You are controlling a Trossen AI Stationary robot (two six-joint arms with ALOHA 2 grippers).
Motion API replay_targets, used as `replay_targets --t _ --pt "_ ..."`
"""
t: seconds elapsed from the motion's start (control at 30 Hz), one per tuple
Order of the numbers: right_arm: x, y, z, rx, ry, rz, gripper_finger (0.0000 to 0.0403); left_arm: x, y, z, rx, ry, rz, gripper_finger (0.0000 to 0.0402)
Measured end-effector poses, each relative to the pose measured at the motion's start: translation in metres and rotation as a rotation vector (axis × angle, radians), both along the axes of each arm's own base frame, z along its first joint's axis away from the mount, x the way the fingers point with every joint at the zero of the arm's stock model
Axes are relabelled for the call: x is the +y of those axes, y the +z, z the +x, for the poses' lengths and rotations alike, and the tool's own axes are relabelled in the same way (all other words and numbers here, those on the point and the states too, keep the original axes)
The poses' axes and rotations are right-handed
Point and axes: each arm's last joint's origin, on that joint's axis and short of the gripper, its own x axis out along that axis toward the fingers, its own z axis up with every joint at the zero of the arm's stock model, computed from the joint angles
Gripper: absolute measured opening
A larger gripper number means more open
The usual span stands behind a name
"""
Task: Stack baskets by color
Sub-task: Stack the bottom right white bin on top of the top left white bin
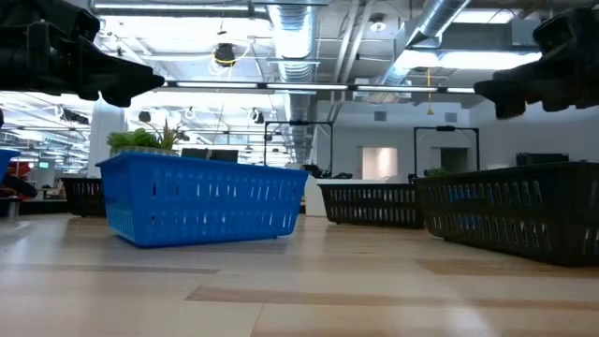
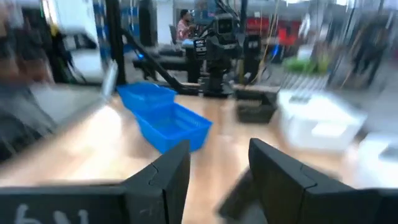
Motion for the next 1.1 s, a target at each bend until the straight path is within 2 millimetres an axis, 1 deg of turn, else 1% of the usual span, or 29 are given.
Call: replay_targets --t 0.07,0.17,0.27,0.4,0.5,0.63,0.73,0.9,1.03,1.1 --pt "0.0 0.0 0.0 -0.005 -0.001 -0.099 0.0189 0.0 0.0 0.0 -0.002 -0.001 -0.024 0.0197" --pt "0.0 0.0 0.0 -0.008 0.001 -0.164 0.0189 0.0 0.0 0.0 -0.009 -0.002 -0.081 0.0197" --pt "0.0 0.0 0.0 -0.008 0.001 -0.16 0.0189 0.0 0.001 0.0 -0.019 -0.005 -0.127 0.0197" --pt "0.0 0.0 0.0 -0.008 0.001 -0.16 0.0189 0.0 0.0 0.0 -0.03 -0.015 -0.241 0.0197" --pt "0.0 0.0 0.0 -0.01 0.001 -0.158 0.0189 0.0 0.0 0.0 -0.033 -0.016 -0.273 0.0197" --pt "0.0 0.002 0.0 -0.032 0.003 -0.114 0.0189 0.0 0.002 0.0 -0.049 -0.019 -0.27 0.0197" --pt "0.0 0.004 0.0 -0.049 0.004 -0.047 0.0189 0.0 0.004 0.0 -0.073 -0.018 -0.313 0.0197" --pt "-0.001 0.005 0.0 -0.055 -0.011 0.009 0.0189 0.003 0.003 -0.001 -0.087 0.077 -0.323 0.0197" --pt "0.0 0.011 0.0 -0.12 0.002 0.019 0.0189 0.004 0.004 -0.001 -0.094 0.114 -0.298 0.0197" --pt "0.0 0.014 -0.001 -0.142 0.013 0.056 0.0189 0.004 0.006 -0.001 -0.113 0.124 -0.305 0.0197"
